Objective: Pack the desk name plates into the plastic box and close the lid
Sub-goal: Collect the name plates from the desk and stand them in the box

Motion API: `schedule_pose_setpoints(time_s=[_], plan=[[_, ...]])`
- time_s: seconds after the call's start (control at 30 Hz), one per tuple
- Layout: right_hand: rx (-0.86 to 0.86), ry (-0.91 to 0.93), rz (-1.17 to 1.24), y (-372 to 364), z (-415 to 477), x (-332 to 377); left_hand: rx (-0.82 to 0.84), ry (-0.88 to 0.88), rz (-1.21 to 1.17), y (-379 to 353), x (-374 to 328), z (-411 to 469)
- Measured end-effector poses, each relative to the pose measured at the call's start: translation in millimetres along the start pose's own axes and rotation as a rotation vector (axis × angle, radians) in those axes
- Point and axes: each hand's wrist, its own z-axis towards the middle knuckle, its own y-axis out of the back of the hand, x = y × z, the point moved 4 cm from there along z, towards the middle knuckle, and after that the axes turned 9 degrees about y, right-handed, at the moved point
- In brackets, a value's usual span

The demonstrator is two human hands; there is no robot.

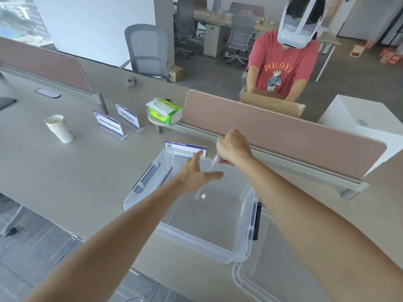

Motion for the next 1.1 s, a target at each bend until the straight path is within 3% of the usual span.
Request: schedule_pose_setpoints(time_s=[0.1, 0.23, 0.33, 0.47, 0.6, 0.73, 0.93, 1.1], plan=[[0.117, 0.06, 0.01, -6.7, 14.7, -3.9, 0.239, 0.134, -0.162, -0.6, 5.9, 11.3], [0.123, 0.164, -0.072, -16.5, 34.0, -3.4, 0.211, 0.136, -0.233, -4.5, 5.3, 28.9], [0.189, 0.085, -0.054, -33.5, 42.3, -15.4, 0.244, 0.166, -0.268, -2.9, 17.7, 43.6], [0.279, -0.058, -0.119, -62.6, 47.1, -30.6, 0.392, 0.203, -0.051, 8.5, 41.6, 59.2], [0.278, -0.144, -0.153, -93.5, 47.2, -42.8, 0.238, 0.164, -0.041, 43.7, 62.7, 94.5], [0.167, -0.166, -0.258, -116.0, 45.2, -43.2, 0.122, 0.198, -0.076, 60.6, 83.7, 122.0], [0.116, -0.273, -0.231, -132.9, 31.3, -54.9, 0.125, 0.174, 0.059, 65.6, 100.7, 143.8], [0.221, -0.389, -0.178, -156.9, 32.2, -80.0, 0.142, 0.19, 0.14, 58.7, 99.6, 159.8]])
